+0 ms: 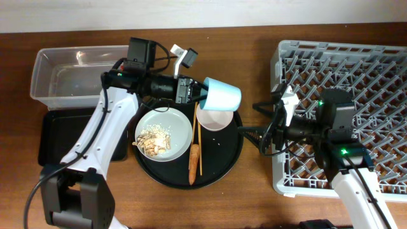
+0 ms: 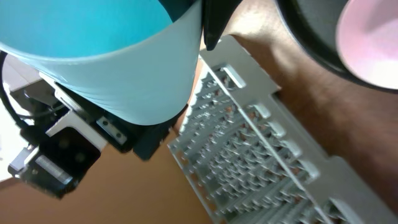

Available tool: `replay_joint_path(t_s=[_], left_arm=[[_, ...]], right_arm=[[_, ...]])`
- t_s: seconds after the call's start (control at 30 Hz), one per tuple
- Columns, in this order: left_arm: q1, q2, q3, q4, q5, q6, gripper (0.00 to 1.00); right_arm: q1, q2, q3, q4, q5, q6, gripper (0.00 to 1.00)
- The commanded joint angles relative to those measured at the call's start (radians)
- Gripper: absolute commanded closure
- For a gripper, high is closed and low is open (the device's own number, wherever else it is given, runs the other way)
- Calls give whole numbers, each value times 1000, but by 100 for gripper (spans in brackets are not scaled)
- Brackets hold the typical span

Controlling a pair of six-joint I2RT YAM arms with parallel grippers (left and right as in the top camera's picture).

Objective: Sort waste into correct bins and load items into the dishwasher rack
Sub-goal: 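Hand the blue cup from the left gripper to the right gripper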

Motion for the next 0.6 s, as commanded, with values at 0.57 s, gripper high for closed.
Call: replay_joint_path(t_s=[0.57], left_arm=[[-142, 12, 9, 7, 190, -45, 100]], right_arm=[[5, 4, 13, 236, -211, -15, 14]])
